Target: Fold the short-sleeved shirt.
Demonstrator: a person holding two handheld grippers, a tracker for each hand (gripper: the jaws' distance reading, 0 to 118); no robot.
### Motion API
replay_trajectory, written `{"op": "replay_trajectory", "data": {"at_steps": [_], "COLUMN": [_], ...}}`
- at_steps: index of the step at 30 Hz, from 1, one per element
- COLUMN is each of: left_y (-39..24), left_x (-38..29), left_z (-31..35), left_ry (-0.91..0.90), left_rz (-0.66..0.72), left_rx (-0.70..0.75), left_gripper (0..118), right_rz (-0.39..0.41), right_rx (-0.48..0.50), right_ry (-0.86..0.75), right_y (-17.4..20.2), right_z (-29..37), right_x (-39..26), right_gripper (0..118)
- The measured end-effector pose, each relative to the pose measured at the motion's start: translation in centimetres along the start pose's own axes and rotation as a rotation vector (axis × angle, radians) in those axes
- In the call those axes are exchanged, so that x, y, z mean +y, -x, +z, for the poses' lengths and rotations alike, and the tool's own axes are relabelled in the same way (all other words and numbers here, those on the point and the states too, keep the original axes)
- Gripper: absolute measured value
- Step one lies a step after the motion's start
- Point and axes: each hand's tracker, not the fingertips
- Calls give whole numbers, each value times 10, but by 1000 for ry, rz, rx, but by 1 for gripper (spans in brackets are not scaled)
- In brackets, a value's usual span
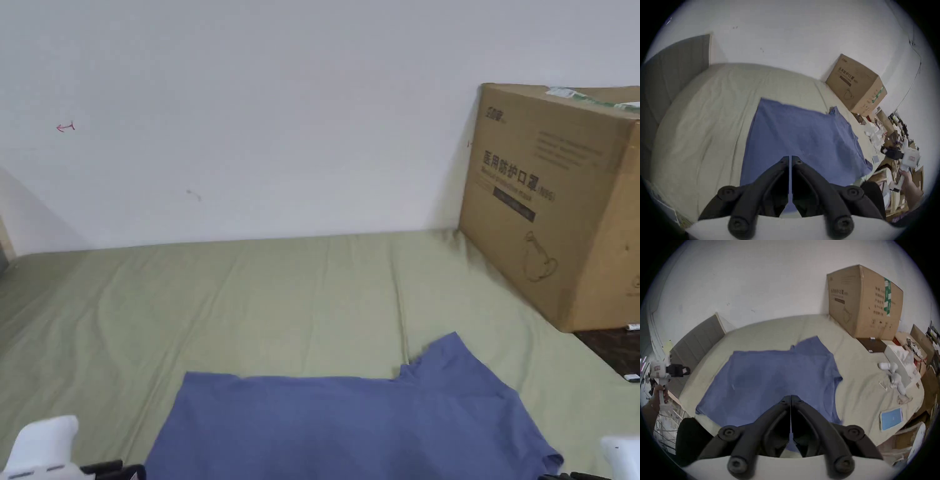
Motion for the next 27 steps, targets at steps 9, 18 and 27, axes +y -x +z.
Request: {"op": "replay_trajectory", "data": {"at_steps": [9, 18, 27], "left_y": [49, 88, 96], "left_x": [142, 164, 142], "left_z": [-185, -342, -324], "left_ry": [149, 251, 231], "left_rz": [-107, -203, -166], "left_rx": [55, 210, 102], "left_gripper": [92, 97, 3], "right_rz": [-28, -204, -253], "right_rx": [13, 18, -13], "right_ry": [6, 103, 99], "right_y": [-17, -63, -109], "right_z": [-74, -137, -172], "right_x": [48, 34, 65], "right_gripper": [1, 1, 18]}}
